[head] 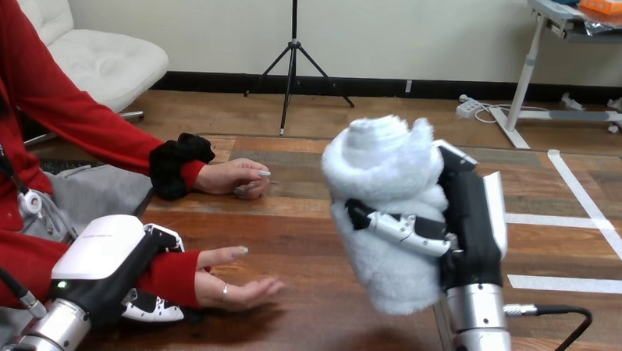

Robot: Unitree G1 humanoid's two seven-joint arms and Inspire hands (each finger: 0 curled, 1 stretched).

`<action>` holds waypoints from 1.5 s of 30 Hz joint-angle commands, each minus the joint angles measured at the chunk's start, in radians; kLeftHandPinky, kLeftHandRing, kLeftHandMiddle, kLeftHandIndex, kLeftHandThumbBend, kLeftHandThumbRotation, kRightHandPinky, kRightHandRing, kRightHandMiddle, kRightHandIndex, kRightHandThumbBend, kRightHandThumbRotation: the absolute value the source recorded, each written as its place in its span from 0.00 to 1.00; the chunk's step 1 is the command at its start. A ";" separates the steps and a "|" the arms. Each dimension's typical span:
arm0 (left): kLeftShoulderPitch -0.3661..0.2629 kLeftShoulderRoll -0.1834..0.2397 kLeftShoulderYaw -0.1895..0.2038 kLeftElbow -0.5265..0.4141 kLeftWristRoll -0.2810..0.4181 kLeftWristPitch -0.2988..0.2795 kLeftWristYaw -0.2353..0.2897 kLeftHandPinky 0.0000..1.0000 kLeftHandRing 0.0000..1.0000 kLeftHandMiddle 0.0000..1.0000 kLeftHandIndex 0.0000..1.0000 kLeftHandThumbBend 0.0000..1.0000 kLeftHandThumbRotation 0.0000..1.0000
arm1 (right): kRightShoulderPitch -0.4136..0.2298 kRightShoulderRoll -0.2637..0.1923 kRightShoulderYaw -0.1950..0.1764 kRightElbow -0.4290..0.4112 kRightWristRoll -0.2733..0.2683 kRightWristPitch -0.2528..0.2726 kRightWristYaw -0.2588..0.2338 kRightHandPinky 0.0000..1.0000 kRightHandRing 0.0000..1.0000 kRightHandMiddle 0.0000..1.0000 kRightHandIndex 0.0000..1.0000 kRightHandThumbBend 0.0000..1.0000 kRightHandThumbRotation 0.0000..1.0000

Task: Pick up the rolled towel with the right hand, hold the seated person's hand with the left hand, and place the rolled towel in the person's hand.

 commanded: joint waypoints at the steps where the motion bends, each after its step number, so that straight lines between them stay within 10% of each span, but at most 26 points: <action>1: -0.010 -0.016 0.022 -0.107 -0.030 0.005 -0.027 0.22 0.28 0.35 0.38 0.78 0.14 | -0.127 0.018 0.003 0.009 -0.012 -0.048 -0.026 0.18 0.24 0.32 0.31 0.66 0.00; 23: 0.027 -0.029 0.075 -0.257 -0.072 0.013 -0.108 0.23 0.30 0.38 0.41 0.78 0.14 | -0.192 0.049 0.013 0.160 -0.019 -0.080 -0.033 0.18 0.24 0.34 0.33 0.66 0.00; 45: 0.025 -0.053 0.102 -0.327 -0.093 0.011 -0.152 0.24 0.31 0.38 0.42 0.78 0.15 | -0.232 0.124 0.077 0.229 -0.174 -0.085 -0.223 0.22 0.27 0.36 0.32 0.71 0.00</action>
